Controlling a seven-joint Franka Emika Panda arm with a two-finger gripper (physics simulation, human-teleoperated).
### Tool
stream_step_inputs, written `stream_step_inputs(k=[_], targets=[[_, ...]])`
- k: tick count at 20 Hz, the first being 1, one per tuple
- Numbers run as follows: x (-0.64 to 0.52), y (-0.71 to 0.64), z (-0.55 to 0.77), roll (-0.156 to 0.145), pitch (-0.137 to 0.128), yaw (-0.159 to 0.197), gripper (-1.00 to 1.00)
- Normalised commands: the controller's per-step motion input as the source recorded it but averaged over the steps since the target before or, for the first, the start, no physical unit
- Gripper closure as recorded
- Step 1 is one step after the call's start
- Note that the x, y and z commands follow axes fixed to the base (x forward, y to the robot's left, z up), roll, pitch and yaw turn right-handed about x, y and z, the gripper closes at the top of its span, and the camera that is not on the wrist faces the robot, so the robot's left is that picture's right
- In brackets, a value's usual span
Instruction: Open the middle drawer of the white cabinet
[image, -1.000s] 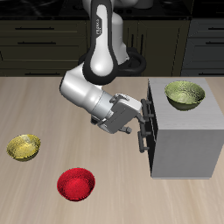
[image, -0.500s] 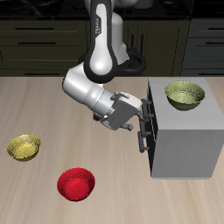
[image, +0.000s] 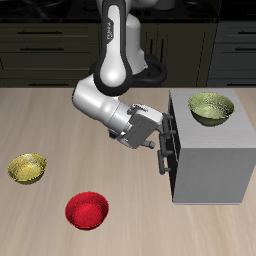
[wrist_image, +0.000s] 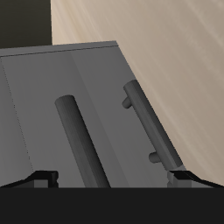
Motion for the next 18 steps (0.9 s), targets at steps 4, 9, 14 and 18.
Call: stream_step_inputs(k=[4,9,14,18], targets=[[0.10,0.28,0.06,0.040,-0.001,0.004,-1.00],[0.03,0.15,-0.11,0.044,0.046,-0.032,-1.00],[-0.06,0.09,0.03,0.048,-0.014,0.014,1.00],[-0.03,0.09,0.05,0.035,-0.016,-0.012,1.00]])
